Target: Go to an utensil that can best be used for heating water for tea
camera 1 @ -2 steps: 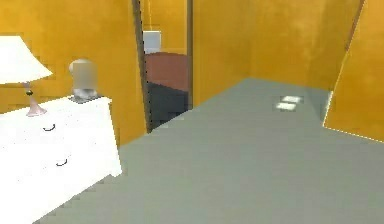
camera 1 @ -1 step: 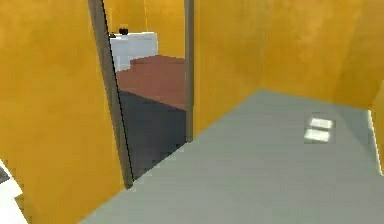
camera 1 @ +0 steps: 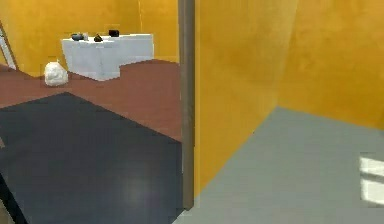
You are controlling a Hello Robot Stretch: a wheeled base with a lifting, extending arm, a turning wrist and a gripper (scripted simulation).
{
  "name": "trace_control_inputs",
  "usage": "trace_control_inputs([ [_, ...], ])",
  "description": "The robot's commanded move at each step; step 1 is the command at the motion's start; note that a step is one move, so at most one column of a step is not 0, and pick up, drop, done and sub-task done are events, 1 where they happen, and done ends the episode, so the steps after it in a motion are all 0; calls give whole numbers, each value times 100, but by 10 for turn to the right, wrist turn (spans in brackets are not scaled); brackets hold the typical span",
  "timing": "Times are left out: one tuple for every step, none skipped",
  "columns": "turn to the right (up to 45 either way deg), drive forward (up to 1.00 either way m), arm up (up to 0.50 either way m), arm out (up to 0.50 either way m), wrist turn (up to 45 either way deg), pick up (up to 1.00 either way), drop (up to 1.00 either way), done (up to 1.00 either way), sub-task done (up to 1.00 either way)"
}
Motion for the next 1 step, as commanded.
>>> trace_control_inputs([
  [-30,0,0,0,0,0,0,0,0],
])
